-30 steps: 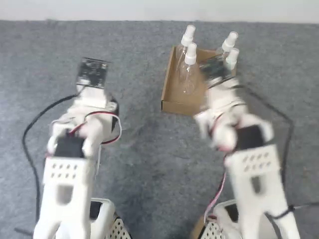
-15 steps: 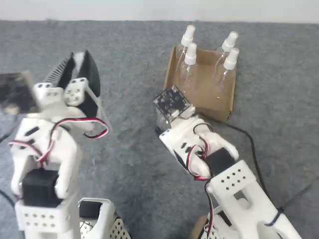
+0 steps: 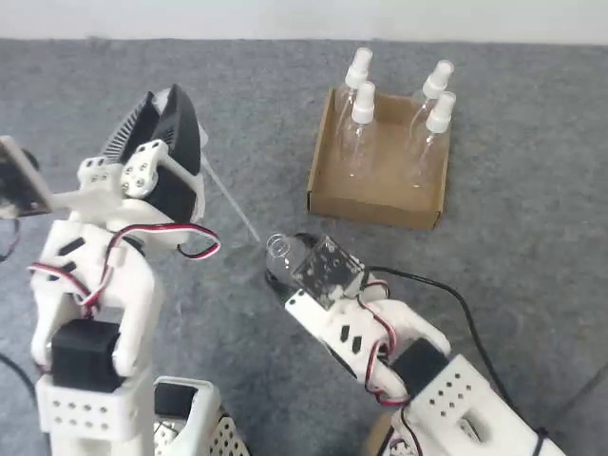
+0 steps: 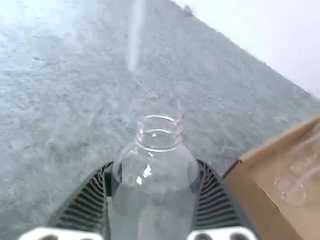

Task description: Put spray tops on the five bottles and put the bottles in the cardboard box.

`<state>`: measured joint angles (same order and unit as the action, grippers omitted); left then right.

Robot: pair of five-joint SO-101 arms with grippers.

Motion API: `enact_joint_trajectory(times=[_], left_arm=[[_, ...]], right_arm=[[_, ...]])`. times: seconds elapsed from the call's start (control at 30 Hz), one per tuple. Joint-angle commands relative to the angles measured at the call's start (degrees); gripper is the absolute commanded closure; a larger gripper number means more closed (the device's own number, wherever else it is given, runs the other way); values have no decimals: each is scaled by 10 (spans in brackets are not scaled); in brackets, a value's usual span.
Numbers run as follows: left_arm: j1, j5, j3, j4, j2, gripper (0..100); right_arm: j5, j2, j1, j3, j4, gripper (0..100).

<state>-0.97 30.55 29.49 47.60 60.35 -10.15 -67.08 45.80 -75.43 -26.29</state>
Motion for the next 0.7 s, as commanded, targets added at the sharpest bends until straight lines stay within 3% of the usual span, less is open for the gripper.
enact_joint_trajectory(times=[0.0, 0.43, 0.67], left_arm=[[-11, 6, 24, -31, 10, 990], [-28, 5, 102, -66, 12, 990], [-84, 4, 135, -48, 12, 990]], right_arm=[[7, -41, 10, -4, 17, 992], [11, -40, 8, -8, 17, 992], [11, -40, 7, -11, 17, 992]])
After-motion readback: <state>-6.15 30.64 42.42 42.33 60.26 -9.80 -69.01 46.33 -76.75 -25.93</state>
